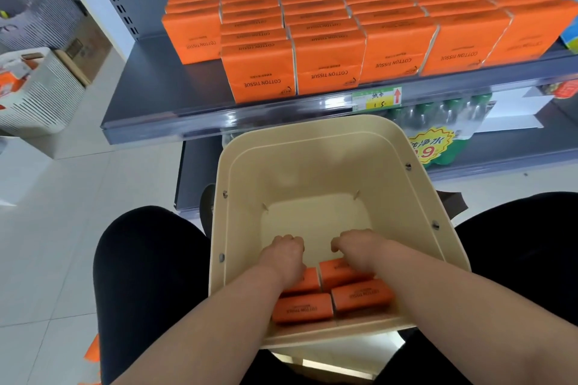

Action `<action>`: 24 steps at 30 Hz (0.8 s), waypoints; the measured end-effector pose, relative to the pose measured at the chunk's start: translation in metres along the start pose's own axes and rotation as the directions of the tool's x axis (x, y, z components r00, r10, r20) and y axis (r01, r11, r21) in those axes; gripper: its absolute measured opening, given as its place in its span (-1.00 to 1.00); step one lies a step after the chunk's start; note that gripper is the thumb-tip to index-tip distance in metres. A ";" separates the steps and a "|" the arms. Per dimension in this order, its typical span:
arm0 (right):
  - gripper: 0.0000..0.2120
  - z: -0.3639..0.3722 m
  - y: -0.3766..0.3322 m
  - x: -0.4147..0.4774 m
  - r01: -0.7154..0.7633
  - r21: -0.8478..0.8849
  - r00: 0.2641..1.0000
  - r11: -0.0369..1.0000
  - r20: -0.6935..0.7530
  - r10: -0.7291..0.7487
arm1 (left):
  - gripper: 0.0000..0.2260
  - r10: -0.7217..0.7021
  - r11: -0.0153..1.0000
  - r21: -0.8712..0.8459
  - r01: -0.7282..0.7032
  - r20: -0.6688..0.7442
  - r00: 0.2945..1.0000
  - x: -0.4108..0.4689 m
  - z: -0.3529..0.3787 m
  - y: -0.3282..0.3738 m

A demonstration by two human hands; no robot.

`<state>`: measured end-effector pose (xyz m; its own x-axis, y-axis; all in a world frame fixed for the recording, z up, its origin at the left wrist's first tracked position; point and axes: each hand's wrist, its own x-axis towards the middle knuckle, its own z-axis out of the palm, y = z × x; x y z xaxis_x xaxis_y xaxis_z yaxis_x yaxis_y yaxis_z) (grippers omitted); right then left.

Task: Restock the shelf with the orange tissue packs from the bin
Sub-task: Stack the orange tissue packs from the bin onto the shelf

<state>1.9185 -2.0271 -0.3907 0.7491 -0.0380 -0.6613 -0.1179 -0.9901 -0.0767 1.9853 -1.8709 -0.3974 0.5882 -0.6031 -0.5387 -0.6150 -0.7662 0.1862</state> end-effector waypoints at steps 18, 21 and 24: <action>-0.62 -0.022 -0.004 -0.012 -0.145 0.035 0.919 0.989 -0.366 0.147 | -0.70 -0.070 0.993 0.108 0.056 0.139 0.988 0.003 0.008 -0.010; -0.63 -0.017 -0.005 -0.014 -0.174 0.085 0.918 0.981 -0.347 0.193 | -0.65 -0.066 0.991 0.124 0.048 0.153 0.986 0.003 0.011 -0.010; -0.65 -0.011 -0.003 -0.016 -0.185 0.074 0.933 0.980 -0.301 0.199 | -0.66 -0.022 0.957 0.290 -0.026 0.161 0.987 0.002 0.015 -0.008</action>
<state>1.9144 -2.0253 -0.3715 0.8716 -0.2730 -0.4071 -0.3023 -0.9532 -0.0080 1.9834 -1.8626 -0.4117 0.5097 -0.5426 -0.6677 -0.7560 -0.6529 -0.0465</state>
